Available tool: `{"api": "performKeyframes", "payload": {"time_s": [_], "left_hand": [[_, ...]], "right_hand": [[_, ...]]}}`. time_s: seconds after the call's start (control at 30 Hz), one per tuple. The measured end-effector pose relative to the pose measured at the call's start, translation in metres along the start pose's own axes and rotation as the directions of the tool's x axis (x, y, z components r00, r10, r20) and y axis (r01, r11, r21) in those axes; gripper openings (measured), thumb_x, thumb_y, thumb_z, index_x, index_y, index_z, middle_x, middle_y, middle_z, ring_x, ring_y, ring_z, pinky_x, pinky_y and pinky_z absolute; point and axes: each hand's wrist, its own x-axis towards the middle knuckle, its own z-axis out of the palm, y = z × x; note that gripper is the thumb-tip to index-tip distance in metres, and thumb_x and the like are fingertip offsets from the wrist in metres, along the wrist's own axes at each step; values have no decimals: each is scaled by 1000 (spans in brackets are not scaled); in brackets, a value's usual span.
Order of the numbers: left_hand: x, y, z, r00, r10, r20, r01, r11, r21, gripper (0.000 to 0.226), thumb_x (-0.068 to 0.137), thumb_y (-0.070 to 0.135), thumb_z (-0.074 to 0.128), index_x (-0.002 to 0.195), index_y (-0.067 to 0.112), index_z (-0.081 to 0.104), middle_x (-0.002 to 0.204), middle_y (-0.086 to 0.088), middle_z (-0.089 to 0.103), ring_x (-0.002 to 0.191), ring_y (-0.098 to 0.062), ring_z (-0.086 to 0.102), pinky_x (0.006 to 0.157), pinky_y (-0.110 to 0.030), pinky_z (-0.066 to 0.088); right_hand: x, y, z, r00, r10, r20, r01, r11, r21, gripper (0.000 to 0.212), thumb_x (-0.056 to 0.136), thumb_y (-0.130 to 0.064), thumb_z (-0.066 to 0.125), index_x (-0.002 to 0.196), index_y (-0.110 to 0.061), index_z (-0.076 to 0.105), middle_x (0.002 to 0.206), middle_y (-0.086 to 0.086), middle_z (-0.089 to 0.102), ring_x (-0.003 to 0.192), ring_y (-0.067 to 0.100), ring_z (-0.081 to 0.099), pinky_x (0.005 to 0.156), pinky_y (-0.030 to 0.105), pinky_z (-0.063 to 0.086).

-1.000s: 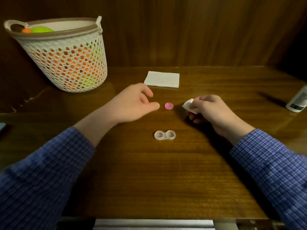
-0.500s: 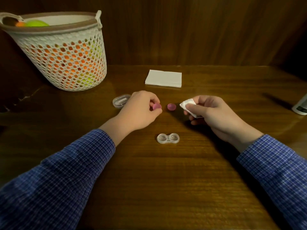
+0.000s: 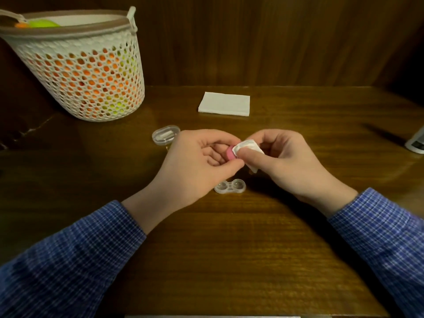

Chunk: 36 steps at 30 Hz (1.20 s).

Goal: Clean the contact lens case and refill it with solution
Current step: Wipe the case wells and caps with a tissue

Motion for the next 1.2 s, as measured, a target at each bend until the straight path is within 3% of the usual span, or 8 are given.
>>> {"api": "performKeyframes", "payload": {"time_s": [0.13,0.23,0.33,0.57,0.7,0.9,1.07,1.2], "left_hand": [[0,0,2,1000,2,-17,-3,1000,-18,36,78,18,89,112,23,77,91,10,78,85,-8,76,72,-23,63],[1,0,2,1000,-15,-7,15,995,-97,39,79,12,88,115,21,76,96,8,79,89,-8,77,75,-22,63],[1,1,2,1000,-23,10,24,991,-131,41,81,8,86,119,17,75,102,6,80,94,-8,77,79,-22,62],[5,-4,0,992,-62,109,84,974,-212,35,85,5,81,118,12,76,101,1,81,94,-13,78,81,-25,62],[8,-7,-2,980,-95,175,143,946,-291,30,86,1,77,114,12,75,93,-1,82,83,-16,80,74,-23,62],[12,-3,-9,911,-141,387,308,857,-414,28,86,20,68,111,9,75,90,-11,79,82,-21,77,72,-24,61],[12,-3,-13,871,-147,469,372,821,-433,27,90,19,64,110,5,74,92,-13,77,85,-22,76,73,-25,60],[14,-1,-7,918,-142,370,319,819,-477,41,89,17,69,128,7,67,109,-10,78,97,-24,76,82,-30,61]], "right_hand": [[0,0,0,999,-34,-25,31,993,-116,9,94,-19,74,87,-15,78,70,1,72,65,6,63,64,17,49],[-1,-1,1,997,-47,-69,37,990,-138,17,95,-20,72,80,-11,75,69,4,71,63,8,61,64,20,50],[-2,-4,3,993,-66,-94,50,985,-163,24,95,-21,71,72,-19,72,68,0,70,64,7,61,65,21,50],[-6,-3,8,979,-113,-171,72,971,-228,15,92,-28,75,78,-22,75,72,-6,73,70,7,67,66,16,50],[-9,-3,11,946,-258,-195,162,900,-404,4,91,-26,76,90,-22,77,84,-12,74,82,4,69,72,15,52],[-9,-2,8,873,-477,-96,350,753,-557,7,92,-12,74,97,-8,78,88,2,72,81,10,66,69,25,55],[-8,-4,7,899,-435,-57,345,781,-520,4,93,-11,72,95,-12,75,88,-2,70,80,8,65,69,21,52],[-7,-7,10,944,-263,-198,163,895,-415,4,95,-24,69,91,-23,71,82,-13,69,83,8,66,69,17,53]]}}
